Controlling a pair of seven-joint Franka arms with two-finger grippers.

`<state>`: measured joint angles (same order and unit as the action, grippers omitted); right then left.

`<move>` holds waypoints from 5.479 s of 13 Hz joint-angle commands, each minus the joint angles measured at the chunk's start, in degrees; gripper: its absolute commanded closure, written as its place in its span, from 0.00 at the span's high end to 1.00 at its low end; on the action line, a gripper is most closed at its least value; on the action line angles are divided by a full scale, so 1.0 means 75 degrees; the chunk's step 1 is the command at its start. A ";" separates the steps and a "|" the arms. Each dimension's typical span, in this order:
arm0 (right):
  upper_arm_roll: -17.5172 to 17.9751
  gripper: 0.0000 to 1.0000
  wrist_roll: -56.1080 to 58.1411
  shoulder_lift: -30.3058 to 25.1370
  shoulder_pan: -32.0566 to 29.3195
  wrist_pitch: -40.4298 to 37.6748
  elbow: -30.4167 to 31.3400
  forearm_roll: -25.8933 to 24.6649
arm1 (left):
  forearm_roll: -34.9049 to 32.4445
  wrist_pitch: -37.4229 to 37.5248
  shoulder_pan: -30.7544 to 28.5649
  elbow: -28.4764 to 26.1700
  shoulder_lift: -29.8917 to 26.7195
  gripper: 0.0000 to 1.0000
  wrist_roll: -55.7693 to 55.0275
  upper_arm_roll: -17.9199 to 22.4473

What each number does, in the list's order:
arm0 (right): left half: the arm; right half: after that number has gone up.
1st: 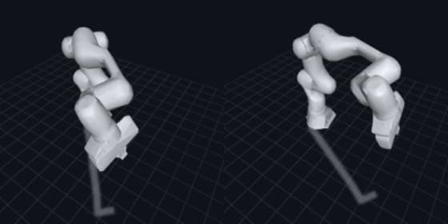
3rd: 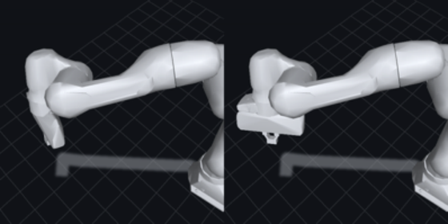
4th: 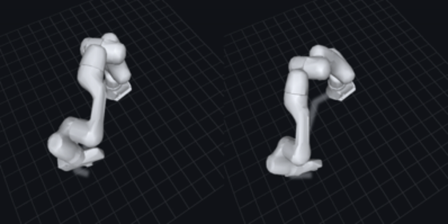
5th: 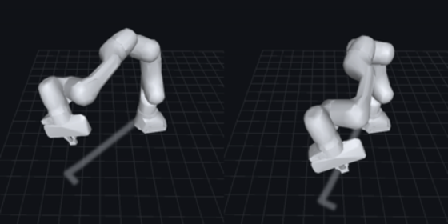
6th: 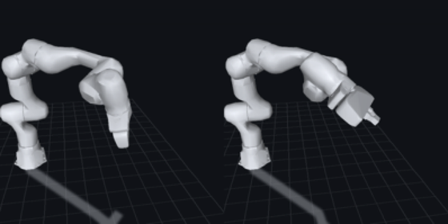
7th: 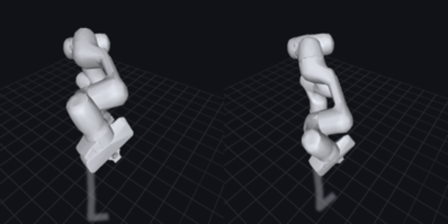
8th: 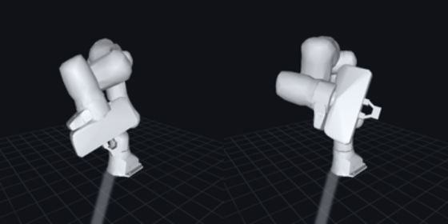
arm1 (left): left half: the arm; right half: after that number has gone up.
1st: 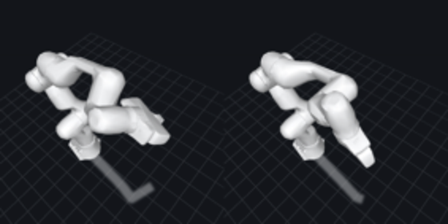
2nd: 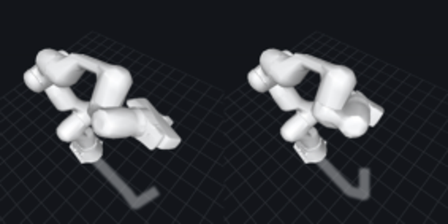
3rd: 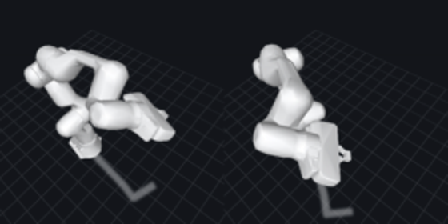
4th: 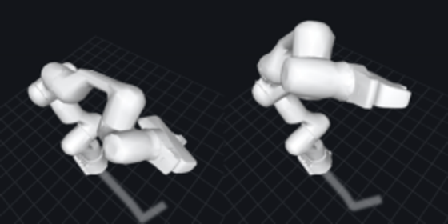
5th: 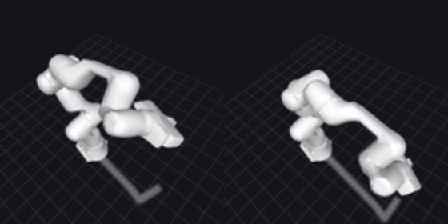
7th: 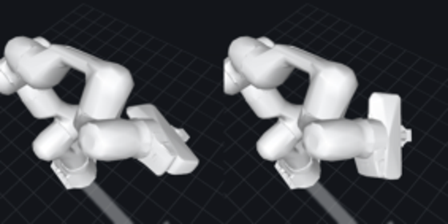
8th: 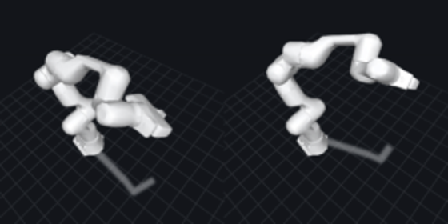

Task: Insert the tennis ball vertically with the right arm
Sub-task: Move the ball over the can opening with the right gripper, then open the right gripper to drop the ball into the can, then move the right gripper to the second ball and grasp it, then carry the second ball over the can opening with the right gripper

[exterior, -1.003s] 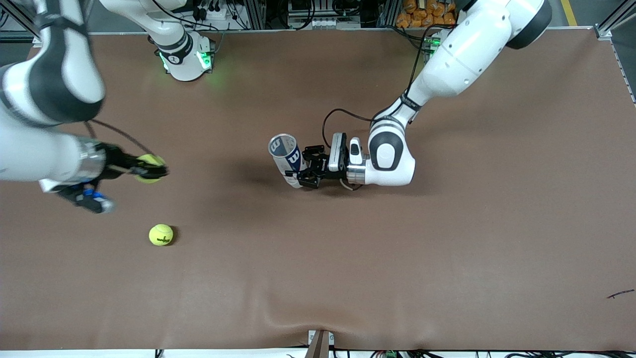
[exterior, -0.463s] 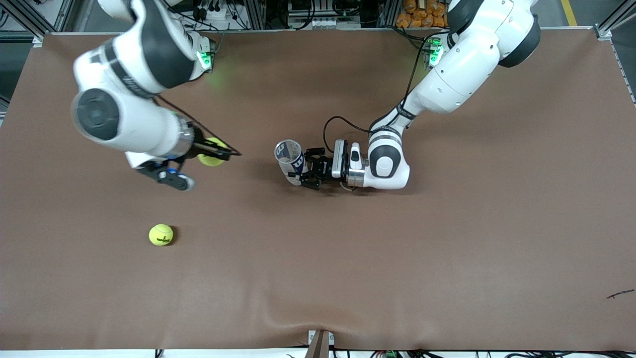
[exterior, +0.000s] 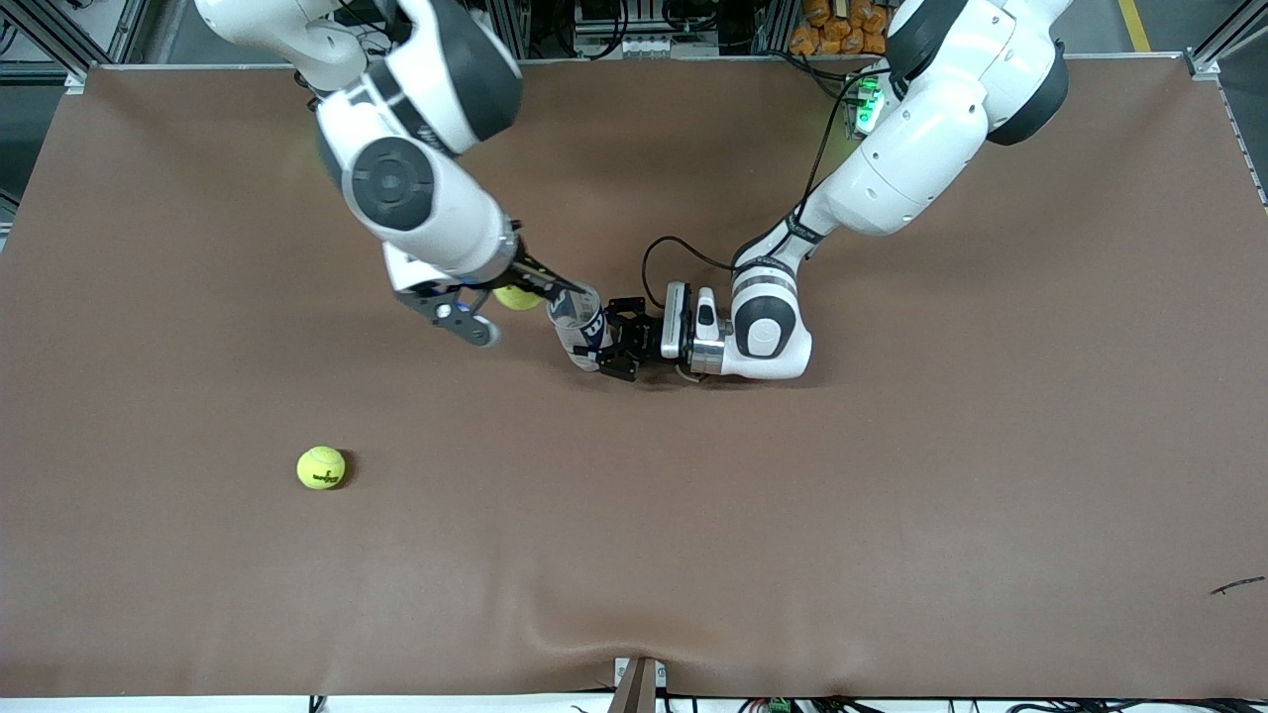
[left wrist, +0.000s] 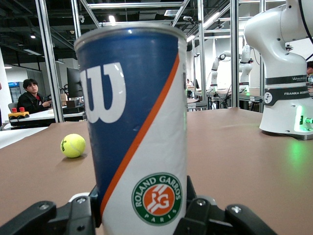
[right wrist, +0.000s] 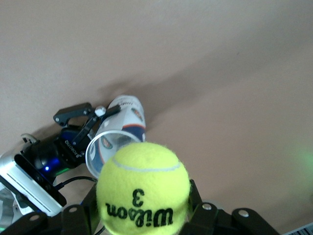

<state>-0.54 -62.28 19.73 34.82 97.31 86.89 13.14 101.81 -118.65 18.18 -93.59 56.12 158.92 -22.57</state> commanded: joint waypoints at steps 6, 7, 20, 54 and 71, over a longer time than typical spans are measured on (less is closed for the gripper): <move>-0.0115 0.69 -0.0415 0.0651 0.0677 0.0548 -0.0018 -0.0041 | 0.0406 0.0047 -0.0022 0.0104 0.0240 0.62 0.1533 -0.0062; -0.0127 0.69 -0.0415 0.0686 0.0690 0.0548 -0.0018 -0.0099 | 0.0395 0.0058 -0.0022 0.0104 0.0240 0.62 0.1533 -0.0062; -0.0244 1.00 -0.0205 0.0301 -0.0024 0.0116 -0.0124 -0.0310 | 0.0524 0.0140 0.0002 0.0104 0.0240 0.63 0.1533 -0.0073; -0.0081 0.68 0.4309 0.2588 -0.3941 0.3482 0.0368 -0.1647 | 0.0699 0.0164 0.0084 0.0104 0.0239 0.77 0.1498 -0.0062; 0.0108 0.70 -0.0098 0.0252 0.0466 0.0711 0.0263 -0.0780 | 0.0699 0.0164 0.0084 0.0080 0.0240 0.77 0.1521 -0.0062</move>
<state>0.83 -61.66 21.40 37.49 101.63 88.95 6.34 104.04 -118.58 19.05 -92.73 56.93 158.97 -22.54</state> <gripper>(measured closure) 0.295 0.225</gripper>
